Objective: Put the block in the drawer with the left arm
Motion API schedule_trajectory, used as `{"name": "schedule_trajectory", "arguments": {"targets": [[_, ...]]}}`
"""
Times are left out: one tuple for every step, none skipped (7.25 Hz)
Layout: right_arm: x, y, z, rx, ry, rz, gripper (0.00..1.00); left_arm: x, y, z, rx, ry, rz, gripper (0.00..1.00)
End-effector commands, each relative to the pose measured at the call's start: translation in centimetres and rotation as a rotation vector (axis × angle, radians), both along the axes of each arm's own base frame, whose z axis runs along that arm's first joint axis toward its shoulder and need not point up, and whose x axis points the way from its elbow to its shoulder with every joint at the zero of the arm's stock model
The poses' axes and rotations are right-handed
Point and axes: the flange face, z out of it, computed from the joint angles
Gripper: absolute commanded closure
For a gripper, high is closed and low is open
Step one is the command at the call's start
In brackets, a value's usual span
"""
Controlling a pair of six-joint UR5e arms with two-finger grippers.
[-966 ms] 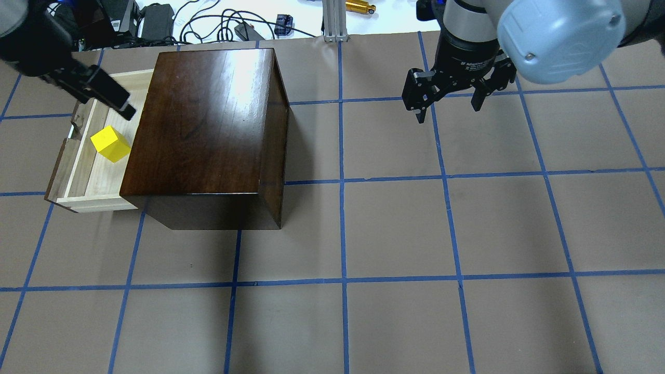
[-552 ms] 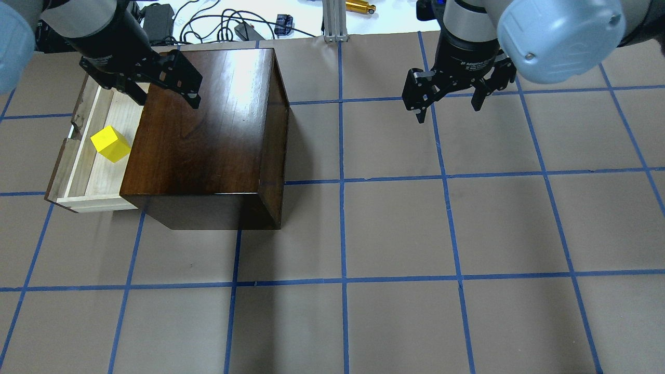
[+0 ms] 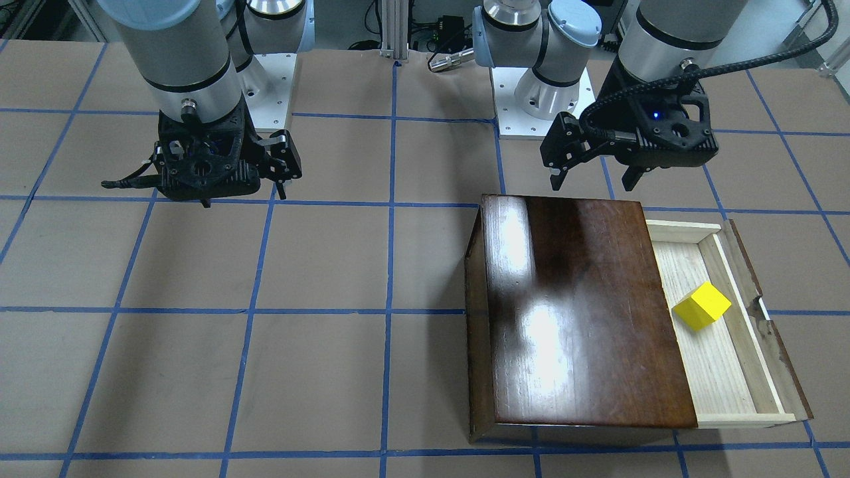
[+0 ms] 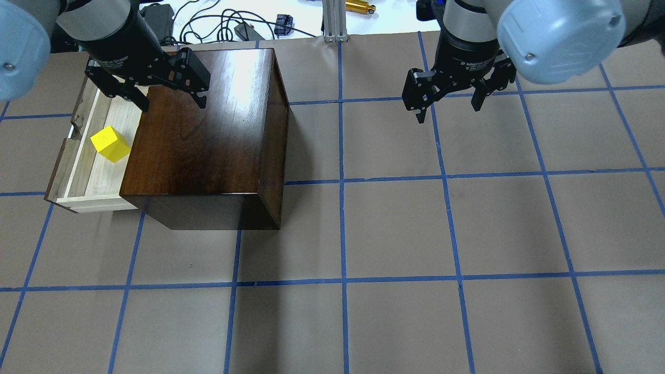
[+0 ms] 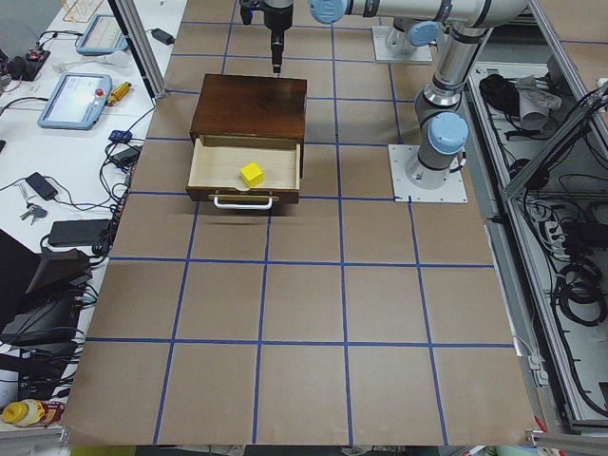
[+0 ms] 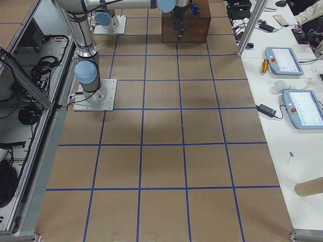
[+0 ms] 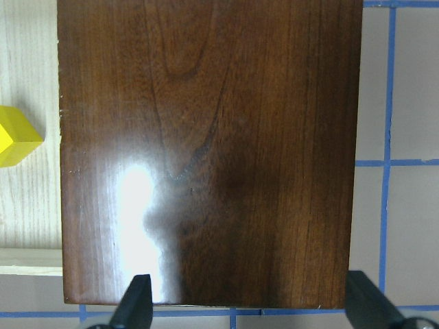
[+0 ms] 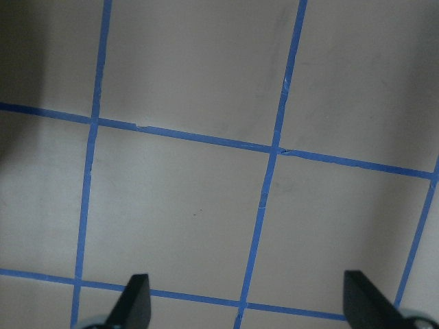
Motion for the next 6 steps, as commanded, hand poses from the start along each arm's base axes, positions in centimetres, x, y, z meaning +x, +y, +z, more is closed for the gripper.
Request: {"name": "schedule_trajectory", "arguments": {"targets": [[0.00,0.00,0.00,0.000,0.000,-0.001,0.00,-0.04,0.19,0.23,-0.005,0.000,0.001,0.00],[0.00,0.00,0.00,0.000,0.000,0.001,0.00,-0.05,0.25,0.31,-0.006,-0.001,-0.002,0.00],[0.00,0.00,0.00,0.000,0.000,0.001,0.00,-0.05,0.43,0.44,-0.008,-0.001,-0.002,0.00],[0.00,0.00,0.00,0.000,0.000,0.001,0.00,0.03,0.46,0.54,-0.011,-0.001,-0.004,0.00],[0.00,0.00,0.00,0.000,0.000,0.001,0.00,0.03,0.39,0.54,-0.011,-0.001,-0.005,0.00],[0.00,0.00,0.00,0.000,0.000,0.001,0.00,0.03,0.44,0.62,-0.012,-0.001,-0.008,0.00]]}}
